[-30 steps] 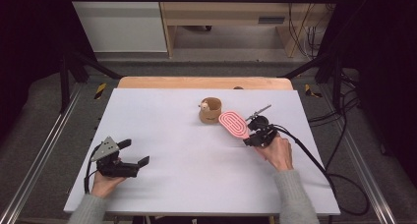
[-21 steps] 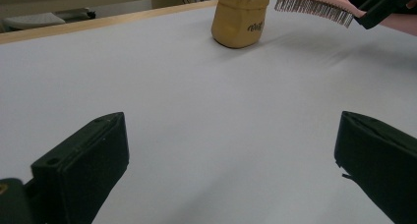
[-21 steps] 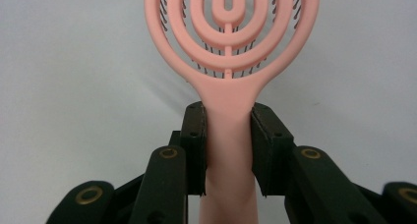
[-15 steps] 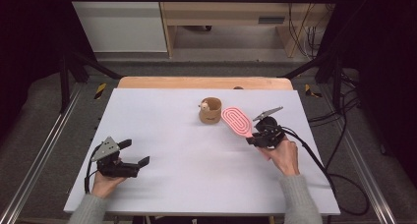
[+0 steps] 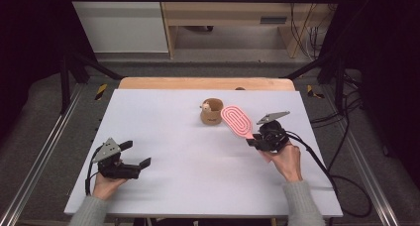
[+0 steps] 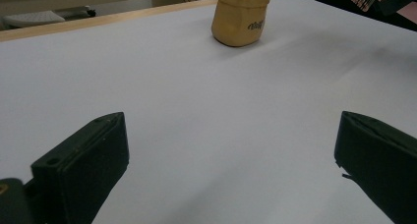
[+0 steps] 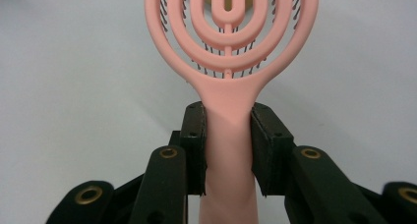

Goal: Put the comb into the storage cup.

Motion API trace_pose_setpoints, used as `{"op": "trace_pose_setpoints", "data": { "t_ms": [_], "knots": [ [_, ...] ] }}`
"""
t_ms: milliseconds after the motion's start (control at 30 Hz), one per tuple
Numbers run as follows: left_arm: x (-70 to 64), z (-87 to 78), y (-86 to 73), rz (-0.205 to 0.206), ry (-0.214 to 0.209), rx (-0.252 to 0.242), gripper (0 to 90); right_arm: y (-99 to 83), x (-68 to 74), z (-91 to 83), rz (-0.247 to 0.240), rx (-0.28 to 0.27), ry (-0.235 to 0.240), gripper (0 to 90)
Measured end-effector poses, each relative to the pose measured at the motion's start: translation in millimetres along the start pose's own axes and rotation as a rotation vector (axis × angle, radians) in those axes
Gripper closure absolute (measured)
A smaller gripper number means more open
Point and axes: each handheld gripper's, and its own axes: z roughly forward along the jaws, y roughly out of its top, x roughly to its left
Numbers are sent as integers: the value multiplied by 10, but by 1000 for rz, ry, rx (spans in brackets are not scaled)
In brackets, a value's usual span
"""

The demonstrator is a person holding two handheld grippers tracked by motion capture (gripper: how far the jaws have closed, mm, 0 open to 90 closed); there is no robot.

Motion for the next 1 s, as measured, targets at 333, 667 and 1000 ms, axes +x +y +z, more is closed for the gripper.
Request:
{"op": "trace_pose_setpoints", "data": {
  "t_ms": [333, 667, 1000],
  "knots": [
    [-18, 6, 8, -2, -1, 0, 0, -20, 78, -49, -6, -67, 41, 703],
    [-50, 19, 28, -9, 1, -3, 0, -49, 139, -31, -20, -93, 71, 703],
    [-103, 33, 71, -10, -4, -10, 0, -73, 198, 3, -24, -119, 110, 703]
  ]
}}
